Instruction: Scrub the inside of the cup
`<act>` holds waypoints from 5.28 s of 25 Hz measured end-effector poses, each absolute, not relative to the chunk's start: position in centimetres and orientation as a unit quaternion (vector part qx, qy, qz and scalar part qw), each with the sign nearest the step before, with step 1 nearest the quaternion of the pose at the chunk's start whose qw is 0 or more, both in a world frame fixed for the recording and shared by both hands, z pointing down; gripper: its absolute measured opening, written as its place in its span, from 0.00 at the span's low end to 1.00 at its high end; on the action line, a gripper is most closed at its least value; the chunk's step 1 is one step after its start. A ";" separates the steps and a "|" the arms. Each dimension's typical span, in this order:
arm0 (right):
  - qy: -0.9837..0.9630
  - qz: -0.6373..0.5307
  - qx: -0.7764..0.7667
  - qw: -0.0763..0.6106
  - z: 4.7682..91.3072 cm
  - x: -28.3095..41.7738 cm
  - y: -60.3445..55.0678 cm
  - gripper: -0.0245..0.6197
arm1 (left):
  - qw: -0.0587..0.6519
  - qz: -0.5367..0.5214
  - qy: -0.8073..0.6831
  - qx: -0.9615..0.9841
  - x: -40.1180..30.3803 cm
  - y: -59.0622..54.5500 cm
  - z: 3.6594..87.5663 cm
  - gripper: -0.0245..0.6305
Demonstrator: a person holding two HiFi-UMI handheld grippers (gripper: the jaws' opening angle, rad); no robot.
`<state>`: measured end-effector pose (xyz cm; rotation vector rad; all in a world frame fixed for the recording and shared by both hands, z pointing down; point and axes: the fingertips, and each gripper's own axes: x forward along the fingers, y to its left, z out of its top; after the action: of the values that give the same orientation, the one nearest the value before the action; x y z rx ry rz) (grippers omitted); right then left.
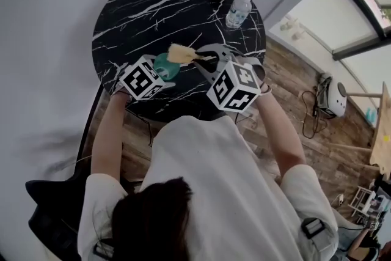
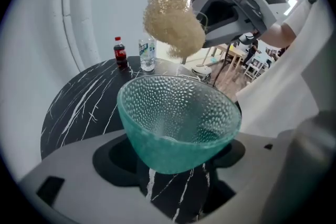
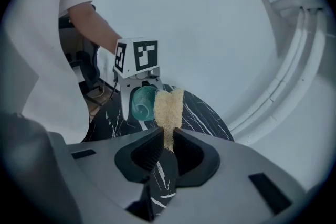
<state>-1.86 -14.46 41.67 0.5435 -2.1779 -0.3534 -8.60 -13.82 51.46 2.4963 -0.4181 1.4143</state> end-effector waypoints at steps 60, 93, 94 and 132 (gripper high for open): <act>-0.850 -0.031 0.183 0.494 46.8 -5.3 -14.1 0.15 | -0.277 0.564 -0.110 0.770 -6.8 -16.0 47.8 0.58; -0.885 0.304 0.028 0.350 45.2 -6.2 -9.2 0.15 | -0.320 0.517 -0.088 0.789 -5.4 -13.5 47.4 0.58; -0.886 0.306 0.026 0.347 45.3 -6.2 -9.1 0.15 | -0.322 0.516 -0.087 0.789 -5.4 -13.5 47.4 0.58; -0.819 0.570 -0.048 -0.049 37.7 -5.4 -10.7 0.14 | -0.315 0.422 -0.171 0.832 -4.2 -14.5 43.2 0.58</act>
<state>-5.45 -10.74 37.69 -0.1569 -2.6554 1.8485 -4.18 -14.50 43.18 3.3179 -0.6816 1.6839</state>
